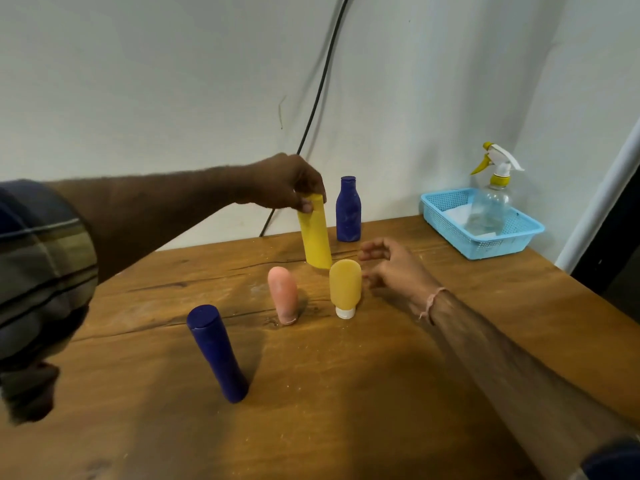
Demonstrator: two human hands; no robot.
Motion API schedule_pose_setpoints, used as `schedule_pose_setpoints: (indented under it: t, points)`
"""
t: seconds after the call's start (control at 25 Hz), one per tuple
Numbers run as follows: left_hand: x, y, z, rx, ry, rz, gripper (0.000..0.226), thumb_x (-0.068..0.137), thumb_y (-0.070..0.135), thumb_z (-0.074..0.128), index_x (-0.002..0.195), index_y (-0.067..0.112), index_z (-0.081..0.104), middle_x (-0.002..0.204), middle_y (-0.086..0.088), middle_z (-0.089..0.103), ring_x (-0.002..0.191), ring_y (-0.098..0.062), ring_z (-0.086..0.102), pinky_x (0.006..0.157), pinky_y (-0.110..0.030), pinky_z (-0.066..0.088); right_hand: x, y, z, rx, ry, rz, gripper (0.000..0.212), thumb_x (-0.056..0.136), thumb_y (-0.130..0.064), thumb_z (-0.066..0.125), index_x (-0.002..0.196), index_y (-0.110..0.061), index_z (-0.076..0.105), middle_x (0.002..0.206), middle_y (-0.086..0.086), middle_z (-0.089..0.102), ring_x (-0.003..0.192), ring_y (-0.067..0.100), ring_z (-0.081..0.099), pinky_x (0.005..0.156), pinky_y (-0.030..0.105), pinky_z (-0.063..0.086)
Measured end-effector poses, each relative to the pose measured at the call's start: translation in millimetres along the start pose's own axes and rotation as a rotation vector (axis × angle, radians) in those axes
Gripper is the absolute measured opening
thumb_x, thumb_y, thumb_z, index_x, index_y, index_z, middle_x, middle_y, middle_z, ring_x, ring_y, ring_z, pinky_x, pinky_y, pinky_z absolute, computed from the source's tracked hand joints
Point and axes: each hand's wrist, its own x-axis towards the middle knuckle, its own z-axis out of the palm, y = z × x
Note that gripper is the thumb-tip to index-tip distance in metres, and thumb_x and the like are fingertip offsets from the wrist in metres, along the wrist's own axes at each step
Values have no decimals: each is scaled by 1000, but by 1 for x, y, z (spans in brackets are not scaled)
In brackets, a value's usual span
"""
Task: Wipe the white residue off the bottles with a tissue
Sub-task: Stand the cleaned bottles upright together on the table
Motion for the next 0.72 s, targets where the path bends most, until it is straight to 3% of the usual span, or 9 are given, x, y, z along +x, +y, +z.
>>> schedule_pose_setpoints:
  t: [0.08, 0.2, 0.32, 0.4, 0.56, 0.72]
  points:
    - [24, -6, 2, 38, 30, -38, 29, 90, 10, 74, 118, 16, 72, 112, -1, 72, 105, -17, 65, 94, -32, 52, 33, -1, -5, -84, 137, -22, 45, 87, 7, 64, 124, -18, 56, 123, 3, 63, 102, 26, 67, 89, 47, 61]
    - [53, -19, 15, 98, 11, -89, 32, 91, 10, 73, 122, 13, 70, 117, -4, 71, 110, -21, 64, 94, -32, 50, 81, -2, -2, -250, 174, -41, 61, 88, -8, 74, 141, -21, 46, 126, 4, 61, 104, 24, 67, 91, 45, 60]
    - [73, -36, 28, 132, 4, -106, 34, 92, 8, 72, 125, 12, 69, 120, -6, 71, 111, -20, 64, 93, -29, 48, 120, 0, 6, -223, 118, -10, 69, 93, -12, 71, 150, -19, 35, 109, 4, 60, 74, 20, 69, 72, 35, 64]
    - [79, -45, 30, 140, 29, -105, 35, 92, 8, 71, 127, 12, 68, 121, -6, 70, 111, -20, 63, 92, -29, 47, 139, 6, 12, -255, 110, -42, 61, 93, -15, 71, 145, -15, 39, 114, 6, 66, 68, 18, 66, 66, 31, 62]
    - [78, -59, 21, 171, 20, -88, 34, 90, 8, 74, 124, 16, 71, 116, -1, 71, 108, -16, 62, 91, -30, 46, 154, 11, 30, -360, 113, -179, 52, 91, -23, 74, 136, -12, 50, 130, 11, 66, 107, 28, 66, 88, 32, 53]
    - [67, -74, 13, 191, 51, -123, 36, 88, 10, 77, 123, 17, 71, 117, -2, 70, 111, -19, 62, 91, -32, 47, 156, 3, 54, -462, 28, -266, 58, 88, -31, 78, 136, -11, 52, 132, 12, 65, 112, 27, 63, 85, 27, 47]
